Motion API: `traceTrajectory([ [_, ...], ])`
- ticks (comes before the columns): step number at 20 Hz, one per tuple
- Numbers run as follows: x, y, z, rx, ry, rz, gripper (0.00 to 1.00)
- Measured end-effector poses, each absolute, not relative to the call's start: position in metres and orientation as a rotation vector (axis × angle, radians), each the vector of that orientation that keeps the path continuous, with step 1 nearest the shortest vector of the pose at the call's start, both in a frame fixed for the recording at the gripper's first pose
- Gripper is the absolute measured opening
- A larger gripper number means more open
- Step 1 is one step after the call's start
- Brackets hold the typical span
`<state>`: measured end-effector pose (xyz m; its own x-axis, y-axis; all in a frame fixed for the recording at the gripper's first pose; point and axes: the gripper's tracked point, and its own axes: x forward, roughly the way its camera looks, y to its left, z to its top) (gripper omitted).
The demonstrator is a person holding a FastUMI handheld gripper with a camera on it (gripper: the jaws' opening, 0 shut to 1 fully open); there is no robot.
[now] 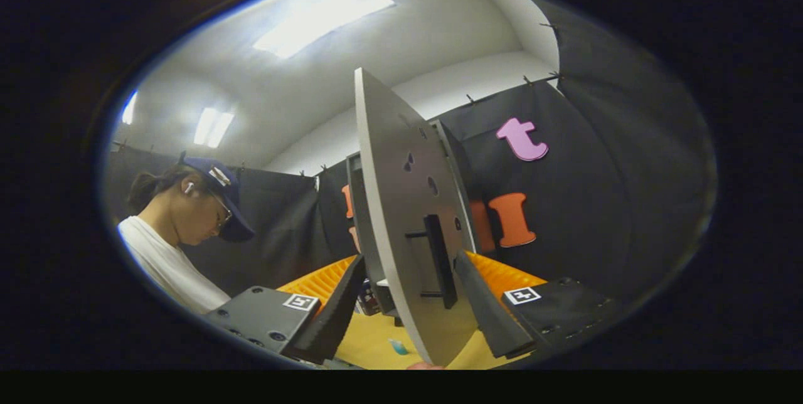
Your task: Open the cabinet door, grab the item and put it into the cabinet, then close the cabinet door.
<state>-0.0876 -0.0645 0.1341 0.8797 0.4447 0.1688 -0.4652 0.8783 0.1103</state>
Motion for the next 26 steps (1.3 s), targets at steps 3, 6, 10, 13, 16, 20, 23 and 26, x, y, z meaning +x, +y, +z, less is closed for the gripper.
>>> traceTrajectory([
  [3, -0.109, -0.021, 0.155, 0.108, -0.22, 0.436, 0.96],
  [6, -0.114, 0.029, 0.169, 0.041, -0.281, 0.393, 0.97],
  [10, -0.086, 0.085, 0.155, -0.066, -0.277, 0.297, 0.97],
  [13, -0.044, 0.129, 0.118, -0.099, -0.205, 0.28, 0.95],
  [16, -0.009, 0.16, 0.064, -0.126, -0.088, 0.287, 0.96],
  [20, 0.054, 0.166, -0.035, -0.151, 0.112, 0.219, 0.98],
  [23, 0.089, 0.153, -0.13, -0.124, 0.297, 0.146, 0.98],
  [26, 0.106, 0.141, -0.211, -0.006, 0.447, 0.095, 0.98],
])
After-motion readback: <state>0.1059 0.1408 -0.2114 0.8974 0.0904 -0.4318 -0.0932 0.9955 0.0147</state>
